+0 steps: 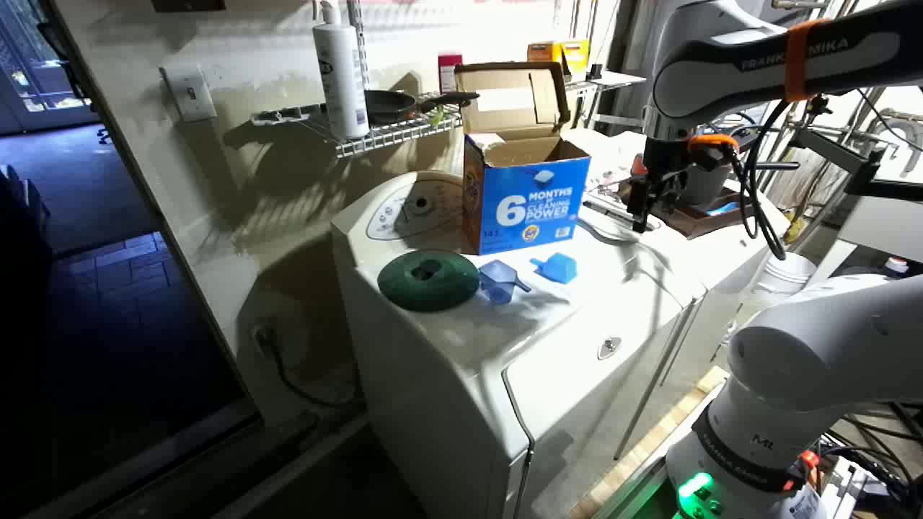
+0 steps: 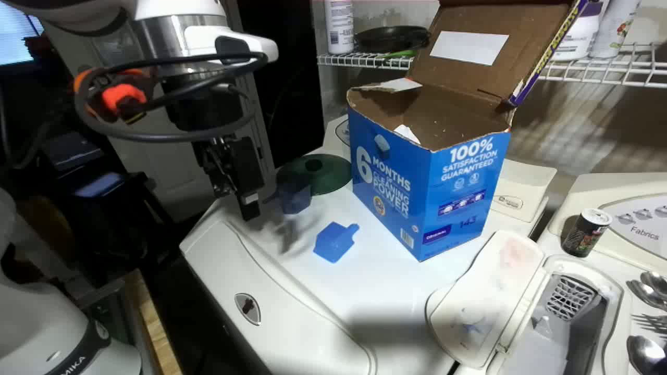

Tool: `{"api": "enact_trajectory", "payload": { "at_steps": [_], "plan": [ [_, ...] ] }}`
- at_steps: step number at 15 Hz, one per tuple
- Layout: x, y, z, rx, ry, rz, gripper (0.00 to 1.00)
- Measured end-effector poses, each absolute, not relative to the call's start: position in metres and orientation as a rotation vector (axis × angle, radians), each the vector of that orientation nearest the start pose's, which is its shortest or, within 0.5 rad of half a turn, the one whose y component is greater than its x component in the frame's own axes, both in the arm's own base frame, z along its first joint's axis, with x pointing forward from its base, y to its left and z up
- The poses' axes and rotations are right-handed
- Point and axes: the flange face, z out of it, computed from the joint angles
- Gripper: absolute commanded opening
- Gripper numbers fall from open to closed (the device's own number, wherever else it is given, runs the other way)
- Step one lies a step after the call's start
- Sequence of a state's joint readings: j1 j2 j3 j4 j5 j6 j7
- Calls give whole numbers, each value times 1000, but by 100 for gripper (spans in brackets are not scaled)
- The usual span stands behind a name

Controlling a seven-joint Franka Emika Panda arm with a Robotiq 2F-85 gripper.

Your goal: Turn the blue cup on the washing machine over

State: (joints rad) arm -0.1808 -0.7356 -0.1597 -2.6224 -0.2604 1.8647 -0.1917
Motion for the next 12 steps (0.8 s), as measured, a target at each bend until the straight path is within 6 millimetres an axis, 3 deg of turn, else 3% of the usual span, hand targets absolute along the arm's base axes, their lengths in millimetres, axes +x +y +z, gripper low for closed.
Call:
{"api": "enact_trajectory", "payload": {
  "at_steps": [8,12],
  "plan": [
    [303,-130,470,-3270,46,96,100],
    [319,-144,463,-3292,-46,-7,100]
  ]
}}
